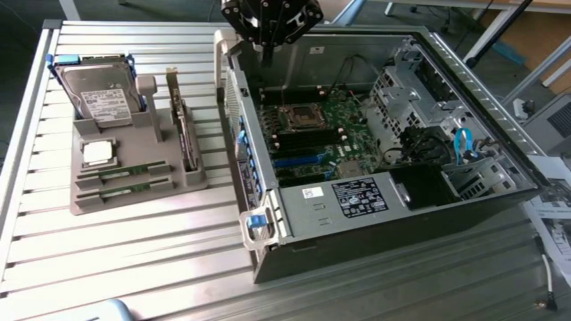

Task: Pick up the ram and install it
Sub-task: 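Reach for the ram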

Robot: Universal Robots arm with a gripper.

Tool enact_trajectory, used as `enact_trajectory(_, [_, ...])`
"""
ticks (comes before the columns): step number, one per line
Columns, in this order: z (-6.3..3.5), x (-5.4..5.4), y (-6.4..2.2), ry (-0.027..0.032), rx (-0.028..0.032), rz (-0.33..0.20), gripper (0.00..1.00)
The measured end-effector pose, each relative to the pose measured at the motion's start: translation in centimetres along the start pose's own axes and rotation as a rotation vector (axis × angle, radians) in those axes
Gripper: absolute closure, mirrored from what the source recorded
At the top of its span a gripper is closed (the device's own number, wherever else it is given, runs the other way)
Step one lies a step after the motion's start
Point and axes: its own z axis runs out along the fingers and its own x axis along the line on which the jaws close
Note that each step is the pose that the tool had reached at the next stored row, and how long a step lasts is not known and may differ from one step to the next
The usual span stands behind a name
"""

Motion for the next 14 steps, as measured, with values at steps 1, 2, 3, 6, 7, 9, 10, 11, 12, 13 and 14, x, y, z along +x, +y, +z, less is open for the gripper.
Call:
enact_trajectory(1, [0.00, 0.06, 0.00, 0.0000, 0.0000, 0.000, 0.90])
enact_trajectory(2, [0.00, 0.12, -0.01, 0.0000, -0.0001, 0.000, 0.90])
enact_trajectory(3, [0.00, 0.17, -0.01, 0.0000, 0.0000, 0.000, 0.90])
enact_trajectory(6, [-0.01, 0.38, -0.03, 0.0000, -0.0001, 0.000, 0.90])
enact_trajectory(7, [-0.01, 0.45, -0.04, 0.0000, 0.0000, 0.000, 0.90])
enact_trajectory(9, [-0.01, 0.61, -0.05, -0.0001, -0.0001, 0.000, 0.90])
enact_trajectory(10, [-0.01, 0.66, -0.05, 0.0000, -0.0001, 0.000, 0.90])
enact_trajectory(11, [-0.02, 0.74, -0.06, 0.0000, 0.0000, 0.000, 0.90])
enact_trajectory(12, [-0.02, 0.81, -0.06, 0.0000, 0.0000, 0.000, 0.90])
enact_trajectory(13, [-0.02, 0.87, -0.07, -0.0001, 0.0000, 0.000, 0.90])
enact_trajectory(14, [-0.03, 0.94, -0.07, 0.0000, 0.0000, 0.000, 0.90])
